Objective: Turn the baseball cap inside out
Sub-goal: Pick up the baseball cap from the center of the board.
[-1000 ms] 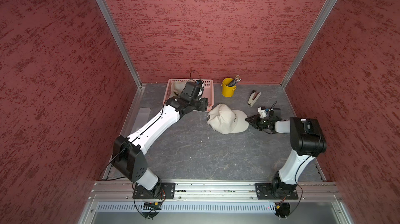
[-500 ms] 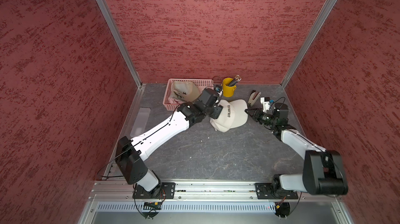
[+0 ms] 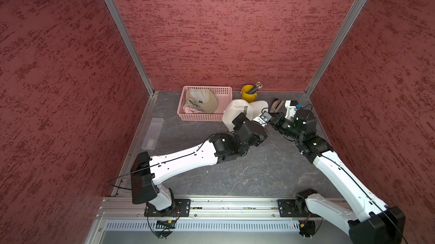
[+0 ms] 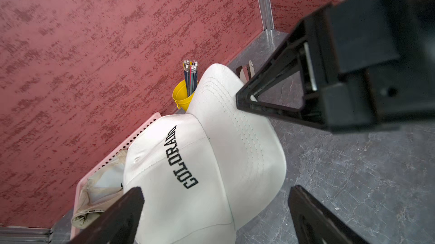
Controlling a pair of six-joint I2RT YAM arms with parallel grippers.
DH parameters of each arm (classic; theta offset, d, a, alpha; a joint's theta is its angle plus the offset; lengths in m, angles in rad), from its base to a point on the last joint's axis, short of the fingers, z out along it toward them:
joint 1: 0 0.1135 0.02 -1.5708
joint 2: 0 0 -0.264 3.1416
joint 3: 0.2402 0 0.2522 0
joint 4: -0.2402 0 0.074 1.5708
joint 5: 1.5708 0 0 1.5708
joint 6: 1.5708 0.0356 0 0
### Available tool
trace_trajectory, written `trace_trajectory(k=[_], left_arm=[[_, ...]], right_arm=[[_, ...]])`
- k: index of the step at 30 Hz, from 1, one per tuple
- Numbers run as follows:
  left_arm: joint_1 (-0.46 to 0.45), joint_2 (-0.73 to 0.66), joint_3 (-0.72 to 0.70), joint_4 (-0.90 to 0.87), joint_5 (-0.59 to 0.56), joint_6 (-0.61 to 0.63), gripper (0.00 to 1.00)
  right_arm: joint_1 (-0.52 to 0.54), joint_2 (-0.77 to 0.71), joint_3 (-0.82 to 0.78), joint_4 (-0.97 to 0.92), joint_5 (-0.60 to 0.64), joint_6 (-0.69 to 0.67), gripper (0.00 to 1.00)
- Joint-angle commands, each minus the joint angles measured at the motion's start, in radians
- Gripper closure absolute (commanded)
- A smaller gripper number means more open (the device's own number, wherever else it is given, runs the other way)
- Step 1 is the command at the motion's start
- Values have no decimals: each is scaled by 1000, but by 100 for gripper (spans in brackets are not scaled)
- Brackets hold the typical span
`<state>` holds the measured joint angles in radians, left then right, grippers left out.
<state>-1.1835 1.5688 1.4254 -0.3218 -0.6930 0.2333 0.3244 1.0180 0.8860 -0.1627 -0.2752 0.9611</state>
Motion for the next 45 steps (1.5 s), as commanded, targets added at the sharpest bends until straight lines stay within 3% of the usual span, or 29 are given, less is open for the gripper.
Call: trace_trajectory(k=[1,8,17,32,45], left_arm=[[-26,-5,-57,156,-123,84,0],[-19,-2,-103,228,-100,98,0],[75,50,-91,332,-100,165,0],[29,37,-177,442,-87,196,0],[3,-120,-283,490,-49,179,0]], right_arm=[[30,-19,74,-49,122,85,100],[56,-22,113,-58,150,143,100],[99,-66,77,-38,140,197,100],[98,-37,115,-34,212,193,100],[98,26,156,-9,257,151,100]])
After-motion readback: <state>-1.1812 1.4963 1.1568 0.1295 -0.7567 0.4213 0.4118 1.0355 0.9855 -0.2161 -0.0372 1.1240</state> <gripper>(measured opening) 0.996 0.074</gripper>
